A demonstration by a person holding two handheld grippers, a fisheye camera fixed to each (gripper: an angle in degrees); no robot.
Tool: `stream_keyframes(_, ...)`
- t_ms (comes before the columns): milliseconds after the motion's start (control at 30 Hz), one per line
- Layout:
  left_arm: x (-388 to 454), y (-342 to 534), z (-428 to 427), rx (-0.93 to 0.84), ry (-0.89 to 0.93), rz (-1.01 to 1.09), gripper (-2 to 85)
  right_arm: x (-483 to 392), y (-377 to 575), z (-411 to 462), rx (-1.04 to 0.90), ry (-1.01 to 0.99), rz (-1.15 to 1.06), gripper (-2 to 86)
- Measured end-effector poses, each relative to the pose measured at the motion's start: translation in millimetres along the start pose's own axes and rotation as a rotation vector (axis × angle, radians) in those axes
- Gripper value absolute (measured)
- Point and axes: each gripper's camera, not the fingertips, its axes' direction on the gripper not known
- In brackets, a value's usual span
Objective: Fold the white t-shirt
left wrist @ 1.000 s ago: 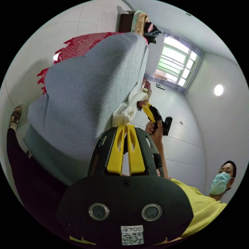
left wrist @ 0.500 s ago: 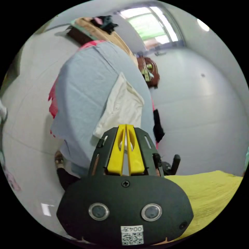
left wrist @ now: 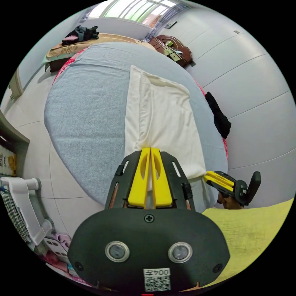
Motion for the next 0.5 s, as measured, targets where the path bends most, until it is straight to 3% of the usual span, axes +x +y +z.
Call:
stream_keyframes(133,12.1,-8.0,7.8,-0.001,0.001,-0.003,0.9,-1.1,7.3,-10.5,0.040,0.026,0.004,0.9)
stream_keyframes(500,40.4,-26.1,20.5,0.014,0.073,0.009,0.9,31.3,28.7,4.5,-0.132,-0.077,0.137,0.0)
